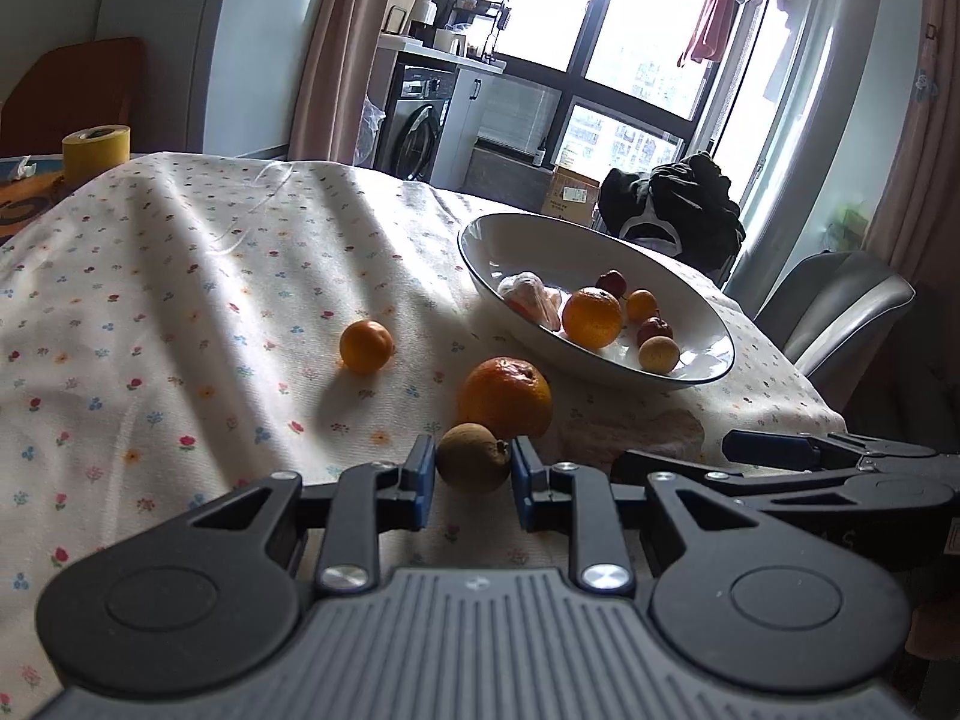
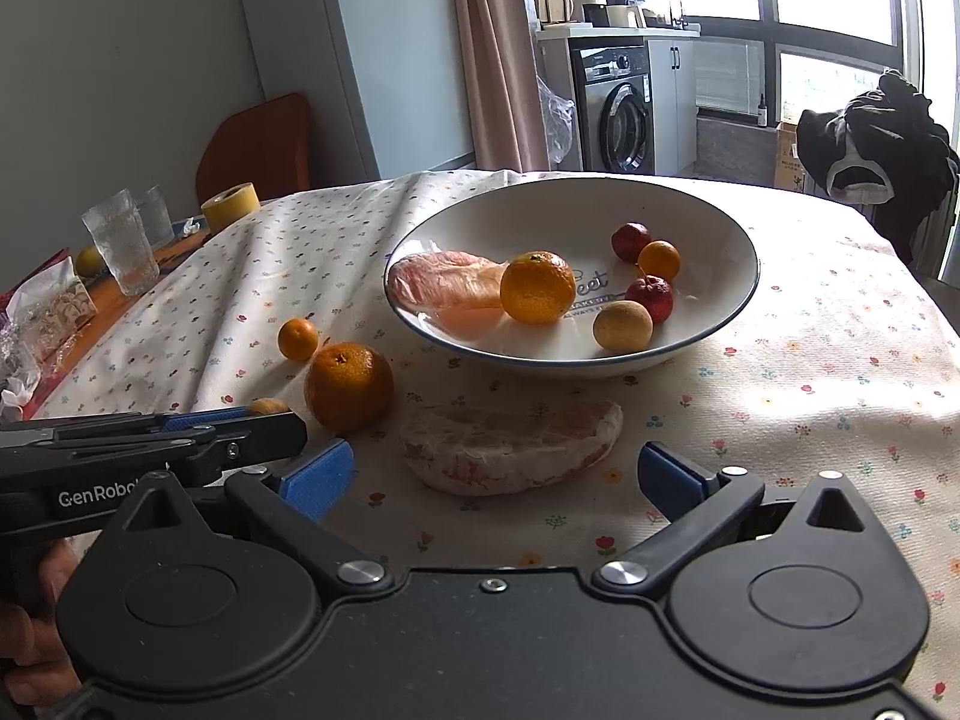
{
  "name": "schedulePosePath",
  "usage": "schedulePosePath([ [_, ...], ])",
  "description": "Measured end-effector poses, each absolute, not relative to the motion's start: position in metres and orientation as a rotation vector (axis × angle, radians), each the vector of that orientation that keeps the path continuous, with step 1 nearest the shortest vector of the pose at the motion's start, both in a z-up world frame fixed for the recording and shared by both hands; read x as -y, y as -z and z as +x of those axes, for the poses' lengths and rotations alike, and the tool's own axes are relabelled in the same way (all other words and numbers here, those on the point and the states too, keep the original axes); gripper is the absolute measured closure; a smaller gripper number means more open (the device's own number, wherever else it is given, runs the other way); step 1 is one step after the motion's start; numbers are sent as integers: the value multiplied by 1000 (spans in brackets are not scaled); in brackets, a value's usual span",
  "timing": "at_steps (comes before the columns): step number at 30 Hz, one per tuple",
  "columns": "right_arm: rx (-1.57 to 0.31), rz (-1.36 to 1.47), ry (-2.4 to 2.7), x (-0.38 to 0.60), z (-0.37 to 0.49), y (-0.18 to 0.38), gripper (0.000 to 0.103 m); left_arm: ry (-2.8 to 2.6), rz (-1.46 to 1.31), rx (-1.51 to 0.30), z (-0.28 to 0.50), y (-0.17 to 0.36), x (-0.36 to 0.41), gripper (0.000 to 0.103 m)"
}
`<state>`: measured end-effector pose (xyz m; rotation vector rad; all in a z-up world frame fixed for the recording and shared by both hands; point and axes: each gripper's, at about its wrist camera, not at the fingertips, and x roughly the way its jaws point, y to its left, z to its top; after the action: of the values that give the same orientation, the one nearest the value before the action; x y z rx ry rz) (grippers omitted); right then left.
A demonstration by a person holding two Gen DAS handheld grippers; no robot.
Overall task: Organize fruits
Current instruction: 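Move the left tool to another brown kiwi while the right approaches the large wrapped segment, then grasp the kiwi with the left tool while the right grasps the large wrapped segment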
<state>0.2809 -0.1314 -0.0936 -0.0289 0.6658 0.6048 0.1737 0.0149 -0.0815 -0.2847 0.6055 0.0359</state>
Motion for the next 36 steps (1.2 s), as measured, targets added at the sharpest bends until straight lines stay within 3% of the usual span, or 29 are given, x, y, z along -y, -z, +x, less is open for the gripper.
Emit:
schedulePosePath([
  [22, -656, -169, -539, 99, 297, 105, 0, -83, -339, -580, 158, 80, -46, 78],
  [26, -646, -185, -530, 100, 295, 103, 11, -93, -336, -574, 155, 78, -47, 78],
  [36, -645, -178, -571, 111, 283, 92, 13, -92, -332, -554, 151, 69, -44, 78],
])
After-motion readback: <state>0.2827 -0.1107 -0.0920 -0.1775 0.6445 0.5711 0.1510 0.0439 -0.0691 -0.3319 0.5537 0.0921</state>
